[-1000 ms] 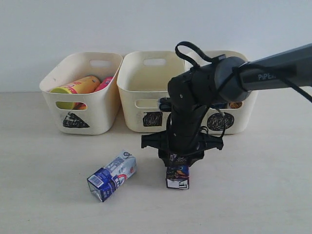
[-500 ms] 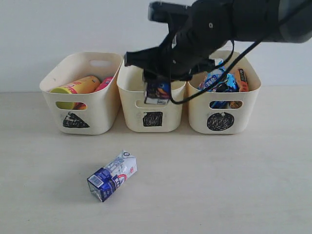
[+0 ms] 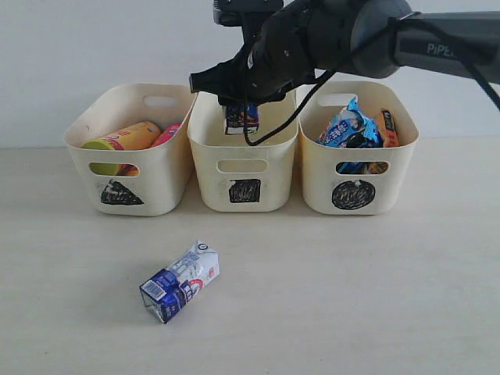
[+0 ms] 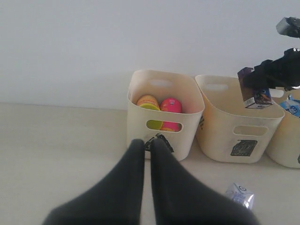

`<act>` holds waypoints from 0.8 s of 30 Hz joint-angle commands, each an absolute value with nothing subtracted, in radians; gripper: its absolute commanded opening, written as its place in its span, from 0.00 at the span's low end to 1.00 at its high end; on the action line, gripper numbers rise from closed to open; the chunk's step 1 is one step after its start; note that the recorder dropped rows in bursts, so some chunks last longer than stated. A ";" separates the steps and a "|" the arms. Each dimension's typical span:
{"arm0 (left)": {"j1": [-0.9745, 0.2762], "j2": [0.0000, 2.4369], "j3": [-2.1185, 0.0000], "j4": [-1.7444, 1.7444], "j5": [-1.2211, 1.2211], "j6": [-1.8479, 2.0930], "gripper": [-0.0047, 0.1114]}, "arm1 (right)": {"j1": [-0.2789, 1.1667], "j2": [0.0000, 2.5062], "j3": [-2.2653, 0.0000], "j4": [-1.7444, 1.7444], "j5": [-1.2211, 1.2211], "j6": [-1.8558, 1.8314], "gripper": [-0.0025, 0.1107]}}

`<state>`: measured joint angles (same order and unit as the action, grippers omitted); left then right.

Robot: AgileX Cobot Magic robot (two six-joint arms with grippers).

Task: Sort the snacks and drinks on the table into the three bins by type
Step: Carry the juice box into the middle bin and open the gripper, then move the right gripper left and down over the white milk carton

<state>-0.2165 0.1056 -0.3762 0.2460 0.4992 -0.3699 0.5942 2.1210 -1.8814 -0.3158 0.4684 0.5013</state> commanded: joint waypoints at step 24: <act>-0.221 0.101 -0.371 0.242 0.502 -0.366 0.08 | 0.589 1.986 -1.896 -0.210 0.993 0.354 0.03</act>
<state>-0.2165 0.1056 -0.3762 0.2460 0.4992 -0.3699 0.5928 2.0137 -1.8912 -0.2546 0.8919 0.4237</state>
